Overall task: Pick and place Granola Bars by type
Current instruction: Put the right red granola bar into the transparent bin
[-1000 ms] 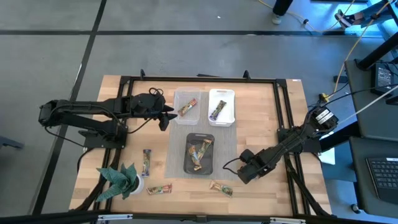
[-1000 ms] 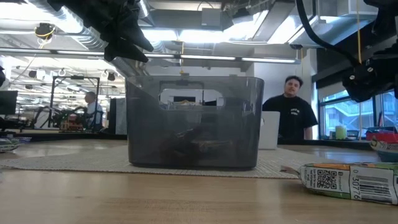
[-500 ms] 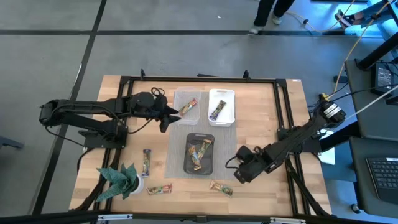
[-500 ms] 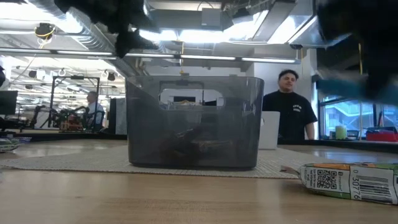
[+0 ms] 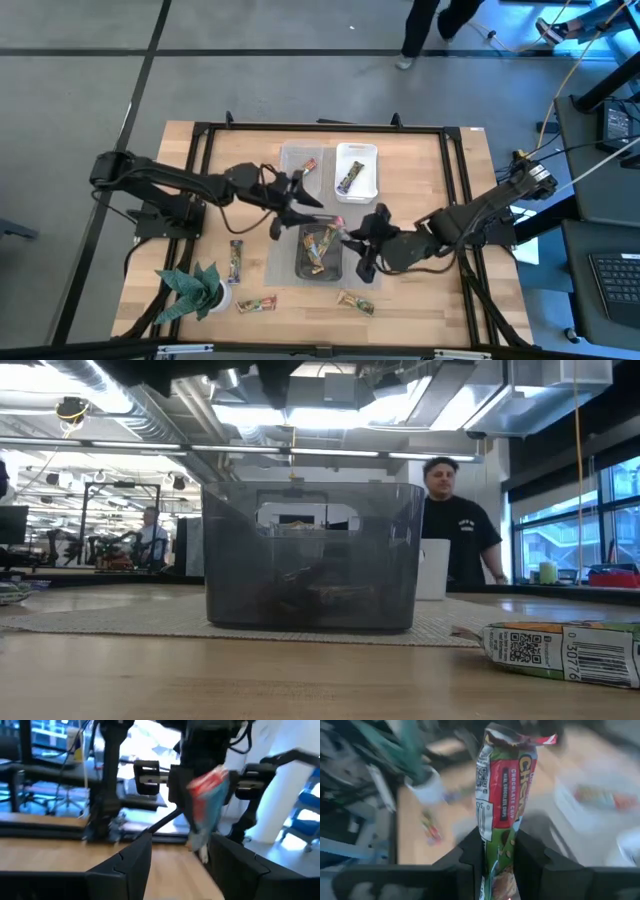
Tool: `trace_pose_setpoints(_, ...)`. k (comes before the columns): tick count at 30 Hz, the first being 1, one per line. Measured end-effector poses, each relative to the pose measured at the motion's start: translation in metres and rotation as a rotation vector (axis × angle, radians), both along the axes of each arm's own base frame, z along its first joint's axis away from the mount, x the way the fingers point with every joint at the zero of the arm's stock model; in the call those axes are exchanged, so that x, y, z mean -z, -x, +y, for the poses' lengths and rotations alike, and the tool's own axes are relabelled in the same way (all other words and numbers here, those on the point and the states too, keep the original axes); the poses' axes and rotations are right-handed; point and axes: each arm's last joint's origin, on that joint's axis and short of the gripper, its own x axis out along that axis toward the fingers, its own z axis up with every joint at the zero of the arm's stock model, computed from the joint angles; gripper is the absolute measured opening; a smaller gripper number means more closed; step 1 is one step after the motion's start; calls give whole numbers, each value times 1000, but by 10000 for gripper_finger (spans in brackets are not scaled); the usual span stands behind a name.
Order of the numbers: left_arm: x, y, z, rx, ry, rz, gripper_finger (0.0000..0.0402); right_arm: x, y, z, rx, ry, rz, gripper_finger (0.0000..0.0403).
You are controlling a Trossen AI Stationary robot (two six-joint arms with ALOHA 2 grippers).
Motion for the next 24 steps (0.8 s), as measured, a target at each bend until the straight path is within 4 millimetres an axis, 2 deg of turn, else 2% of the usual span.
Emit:
trace_pose_setpoints(6,10,-13,-16,79,30,-61,187,-26,-14,-1,-96,131,-218,87)
trace_pose_setpoints(12,10,-15,-28,121,29,-95,188,-39,-21,-7,-109,176,-326,87)
trace_pose_setpoints(19,-5,-18,-36,185,26,-152,188,-41,-36,-14,-201,156,-410,87)
trace_pose_setpoints(24,-10,-18,-38,260,9,-172,188,-36,-44,-20,-238,144,-405,87)
